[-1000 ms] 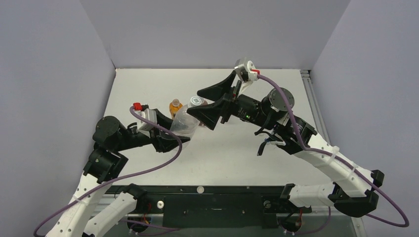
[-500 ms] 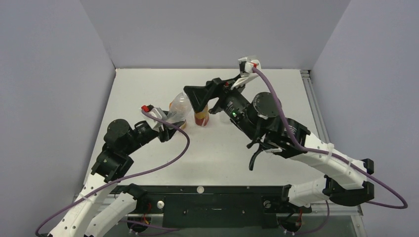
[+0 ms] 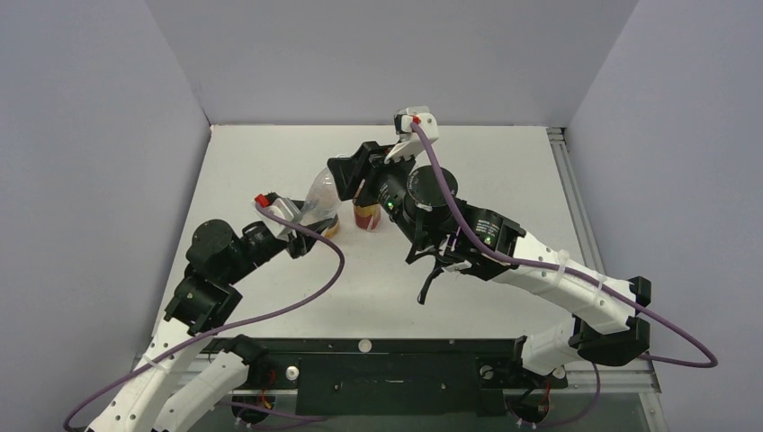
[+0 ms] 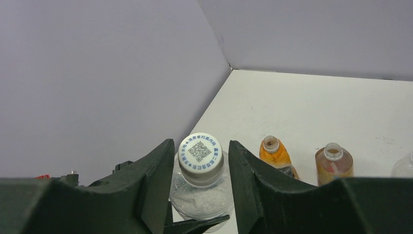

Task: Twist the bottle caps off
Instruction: Unscrew the bottle cap from the plastic bottle.

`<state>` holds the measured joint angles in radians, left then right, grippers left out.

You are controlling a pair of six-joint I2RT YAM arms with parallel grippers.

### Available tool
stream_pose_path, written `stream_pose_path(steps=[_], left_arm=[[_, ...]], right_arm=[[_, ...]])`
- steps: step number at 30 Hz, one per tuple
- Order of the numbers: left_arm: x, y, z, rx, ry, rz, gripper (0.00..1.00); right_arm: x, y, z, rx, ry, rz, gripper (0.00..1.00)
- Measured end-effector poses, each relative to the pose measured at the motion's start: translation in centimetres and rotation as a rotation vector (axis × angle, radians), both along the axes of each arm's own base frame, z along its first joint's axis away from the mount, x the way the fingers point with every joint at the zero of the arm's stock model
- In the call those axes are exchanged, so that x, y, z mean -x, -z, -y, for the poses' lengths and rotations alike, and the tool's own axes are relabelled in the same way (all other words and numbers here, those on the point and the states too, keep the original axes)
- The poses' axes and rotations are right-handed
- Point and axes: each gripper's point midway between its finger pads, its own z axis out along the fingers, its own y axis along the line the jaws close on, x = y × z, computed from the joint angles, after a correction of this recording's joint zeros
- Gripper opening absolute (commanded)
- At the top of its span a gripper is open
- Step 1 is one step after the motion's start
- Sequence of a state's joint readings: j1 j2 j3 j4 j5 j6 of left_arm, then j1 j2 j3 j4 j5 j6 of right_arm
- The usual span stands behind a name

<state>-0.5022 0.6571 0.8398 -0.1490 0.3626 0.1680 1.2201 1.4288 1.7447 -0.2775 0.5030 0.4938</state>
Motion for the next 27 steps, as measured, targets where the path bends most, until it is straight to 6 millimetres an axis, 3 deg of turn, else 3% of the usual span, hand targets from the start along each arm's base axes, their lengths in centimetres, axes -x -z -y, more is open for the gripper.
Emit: stream_pose_path(steps=[5, 12, 17, 21, 27], left_arm=[[0.0, -0.1, 0.0, 0.001, 0.000, 0.003, 0.00], [0.0, -0.1, 0.0, 0.003, 0.000, 0.001, 0.00], [0.3, 0.1, 0.4, 0.023, 0.026, -0.031, 0.00], [2.3, 0.2, 2.1, 0.064, 0.160, -0.111, 0.00], [8.1, -2.1, 4.6, 0.126, 0.493, -0.228, 0.00]], right_arm=[[0.0, -0.3, 0.0, -0.021, 0.002, -0.002, 0.35], [-0.2, -0.3, -0.1, -0.017, -0.008, 0.002, 0.16], [-0.3, -0.3, -0.1, 0.007, -0.114, 0.034, 0.12], [1.4, -0.2, 0.8, 0.028, -0.299, 0.102, 0.12], [7.1, -2.5, 3.3, -0.006, -0.582, 0.255, 0.10]])
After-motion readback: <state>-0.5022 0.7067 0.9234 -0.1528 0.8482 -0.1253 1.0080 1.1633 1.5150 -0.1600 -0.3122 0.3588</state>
